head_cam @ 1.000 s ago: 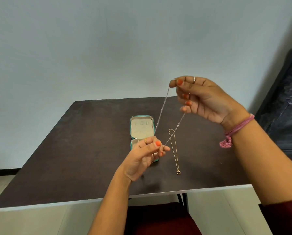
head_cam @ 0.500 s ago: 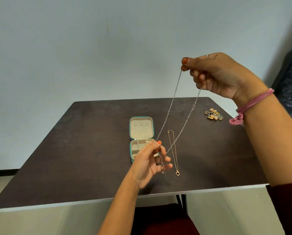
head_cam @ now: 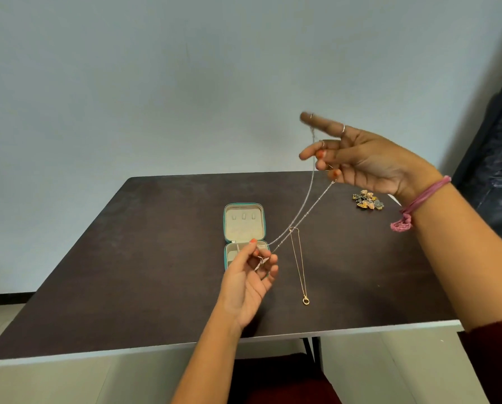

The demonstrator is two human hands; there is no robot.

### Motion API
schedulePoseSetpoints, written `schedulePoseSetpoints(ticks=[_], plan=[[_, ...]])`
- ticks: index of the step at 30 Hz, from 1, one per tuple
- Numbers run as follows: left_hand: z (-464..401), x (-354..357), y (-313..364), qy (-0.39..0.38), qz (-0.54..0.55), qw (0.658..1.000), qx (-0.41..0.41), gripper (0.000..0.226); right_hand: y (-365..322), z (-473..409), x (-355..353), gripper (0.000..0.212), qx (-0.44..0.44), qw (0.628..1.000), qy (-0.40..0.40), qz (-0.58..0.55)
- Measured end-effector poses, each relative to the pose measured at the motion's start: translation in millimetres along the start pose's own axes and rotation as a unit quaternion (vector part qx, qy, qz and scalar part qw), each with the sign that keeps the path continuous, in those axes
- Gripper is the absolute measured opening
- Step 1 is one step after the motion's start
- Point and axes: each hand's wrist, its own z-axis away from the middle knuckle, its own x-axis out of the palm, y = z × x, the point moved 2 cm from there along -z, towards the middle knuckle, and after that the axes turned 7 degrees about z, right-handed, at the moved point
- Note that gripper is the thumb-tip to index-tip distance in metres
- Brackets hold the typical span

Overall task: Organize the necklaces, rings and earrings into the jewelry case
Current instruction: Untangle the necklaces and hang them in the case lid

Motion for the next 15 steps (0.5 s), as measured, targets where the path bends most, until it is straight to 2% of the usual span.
schedulePoseSetpoints(ticks=[4,7,10,13,15], plan=[[-1,-6,11,-0.005,0.125,0.992,0.005,0.014,-2,2,-16,0.031,0.063,0.991,0.016,0.118],[-1,-12,18,-0.007,0.176,0.984,0.022,0.013,-7,5,-27,0.024,0.079,0.990,0.051,0.105],[3,-15,22,0.006,0.160,0.986,0.043,0.010,-9,7,-37,0.021,0.068,0.988,0.070,0.121],[6,-13,25,0.008,0.097,0.994,0.058,0.018,-9,8,-44,0.026,0.058,0.975,0.051,0.207],[6,-13,26,0.008,0.034,0.997,0.064,0.022,-9,8,-49,0.021,0.044,0.961,0.064,0.265]])
